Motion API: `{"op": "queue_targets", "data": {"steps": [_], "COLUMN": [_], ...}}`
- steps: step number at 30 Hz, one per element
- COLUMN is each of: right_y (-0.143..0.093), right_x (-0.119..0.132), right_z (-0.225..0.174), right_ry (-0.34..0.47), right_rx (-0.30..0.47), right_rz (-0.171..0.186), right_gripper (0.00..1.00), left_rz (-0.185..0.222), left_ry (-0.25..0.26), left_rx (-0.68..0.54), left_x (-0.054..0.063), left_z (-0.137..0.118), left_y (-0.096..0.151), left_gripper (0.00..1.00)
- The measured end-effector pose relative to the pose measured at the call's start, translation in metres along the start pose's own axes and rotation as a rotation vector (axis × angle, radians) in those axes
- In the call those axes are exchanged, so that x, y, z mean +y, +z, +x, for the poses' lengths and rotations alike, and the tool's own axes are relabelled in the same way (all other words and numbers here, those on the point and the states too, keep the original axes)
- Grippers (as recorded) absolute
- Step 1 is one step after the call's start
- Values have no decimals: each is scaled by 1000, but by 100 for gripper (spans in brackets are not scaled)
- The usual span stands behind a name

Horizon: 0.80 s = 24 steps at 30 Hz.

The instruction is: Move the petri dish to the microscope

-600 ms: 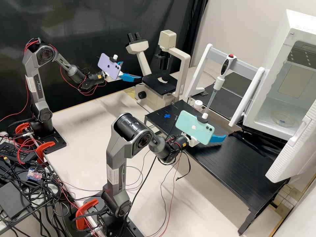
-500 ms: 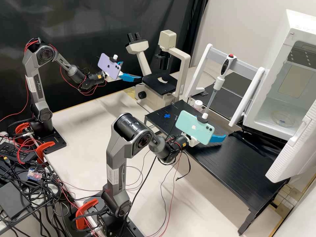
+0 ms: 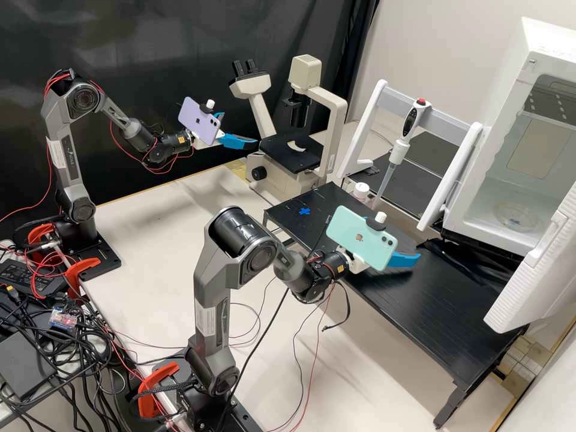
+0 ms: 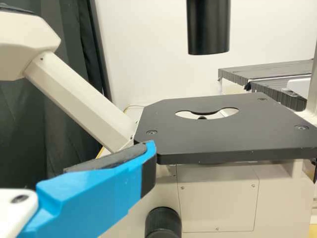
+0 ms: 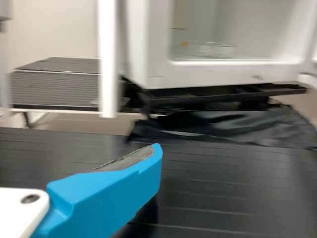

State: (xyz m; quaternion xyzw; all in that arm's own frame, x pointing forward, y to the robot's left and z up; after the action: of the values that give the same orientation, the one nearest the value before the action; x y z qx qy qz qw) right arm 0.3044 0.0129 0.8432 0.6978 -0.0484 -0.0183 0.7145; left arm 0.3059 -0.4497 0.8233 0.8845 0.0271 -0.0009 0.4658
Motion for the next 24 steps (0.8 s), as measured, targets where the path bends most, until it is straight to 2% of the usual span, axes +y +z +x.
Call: {"op": "queue_targets", "data": {"steps": [4,12,20,24], "right_y": [17,27,27,28], "right_x": [22,64,89,101], "right_z": [7,32,76,100], "right_ry": [73,218,239,239], "right_rx": [-53,-74,-100,-132], "right_rz": [2,17,33,57], "right_gripper": [100,100,100,100], "left_rz": [0,0,0,0], "left_ry": [0,0,0,0], "left_rx": [0,0,0,0], "left_x": [0,0,0,0], "left_z": [0,0,0,0], "left_y": [0,0,0,0], "left_gripper": [100,100,100,100]}}
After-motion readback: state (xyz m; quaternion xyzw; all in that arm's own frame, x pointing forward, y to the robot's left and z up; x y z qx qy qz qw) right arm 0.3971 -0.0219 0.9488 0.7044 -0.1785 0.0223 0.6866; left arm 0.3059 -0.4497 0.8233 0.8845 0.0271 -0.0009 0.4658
